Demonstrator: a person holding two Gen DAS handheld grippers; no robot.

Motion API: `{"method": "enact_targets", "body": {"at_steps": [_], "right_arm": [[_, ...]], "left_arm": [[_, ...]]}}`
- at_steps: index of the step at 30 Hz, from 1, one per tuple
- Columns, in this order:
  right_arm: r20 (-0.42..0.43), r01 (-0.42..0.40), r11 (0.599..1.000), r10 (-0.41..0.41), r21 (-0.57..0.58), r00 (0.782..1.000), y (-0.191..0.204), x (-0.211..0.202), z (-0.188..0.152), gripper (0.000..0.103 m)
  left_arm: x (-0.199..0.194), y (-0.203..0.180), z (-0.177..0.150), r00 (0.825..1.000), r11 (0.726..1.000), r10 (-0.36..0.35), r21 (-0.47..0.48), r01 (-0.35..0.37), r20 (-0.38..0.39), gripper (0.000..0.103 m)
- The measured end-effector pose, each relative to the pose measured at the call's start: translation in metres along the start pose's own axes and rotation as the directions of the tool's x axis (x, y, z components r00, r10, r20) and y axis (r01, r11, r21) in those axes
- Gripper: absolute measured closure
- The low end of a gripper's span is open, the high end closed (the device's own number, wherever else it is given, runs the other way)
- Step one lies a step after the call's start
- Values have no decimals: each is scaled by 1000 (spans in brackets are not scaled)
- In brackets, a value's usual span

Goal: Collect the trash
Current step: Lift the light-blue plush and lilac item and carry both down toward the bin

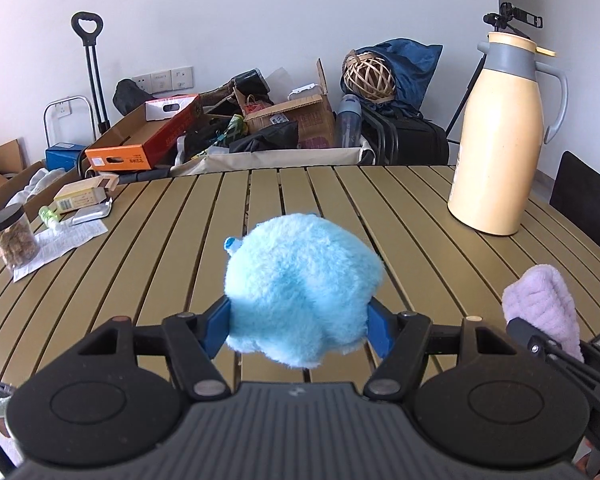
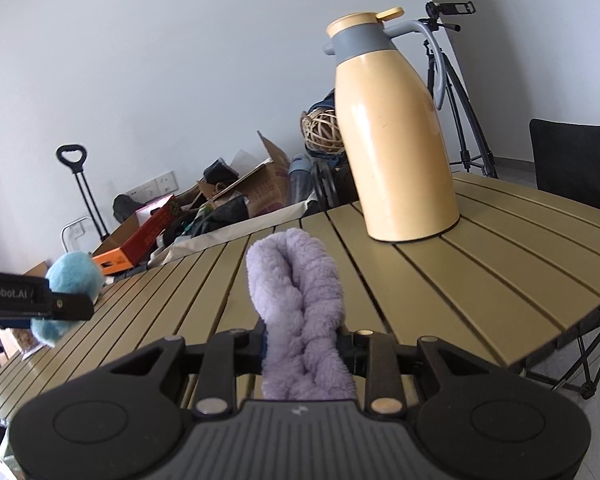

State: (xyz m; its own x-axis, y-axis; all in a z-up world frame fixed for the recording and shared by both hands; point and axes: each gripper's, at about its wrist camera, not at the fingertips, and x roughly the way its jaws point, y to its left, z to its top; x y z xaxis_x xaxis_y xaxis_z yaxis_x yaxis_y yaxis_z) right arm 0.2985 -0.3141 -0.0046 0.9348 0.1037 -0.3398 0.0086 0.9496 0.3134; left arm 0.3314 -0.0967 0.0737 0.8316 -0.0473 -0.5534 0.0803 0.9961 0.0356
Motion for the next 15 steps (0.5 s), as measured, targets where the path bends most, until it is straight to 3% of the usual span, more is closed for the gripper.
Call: {"method": "enact_targets", "body": {"at_steps": [15], "right_arm": [[-42,-23,997,20,-77,999,17,-47,-46,76]], "left_arm": [[-57,17,-58,999,999,-36,9,36,19,35]]}}
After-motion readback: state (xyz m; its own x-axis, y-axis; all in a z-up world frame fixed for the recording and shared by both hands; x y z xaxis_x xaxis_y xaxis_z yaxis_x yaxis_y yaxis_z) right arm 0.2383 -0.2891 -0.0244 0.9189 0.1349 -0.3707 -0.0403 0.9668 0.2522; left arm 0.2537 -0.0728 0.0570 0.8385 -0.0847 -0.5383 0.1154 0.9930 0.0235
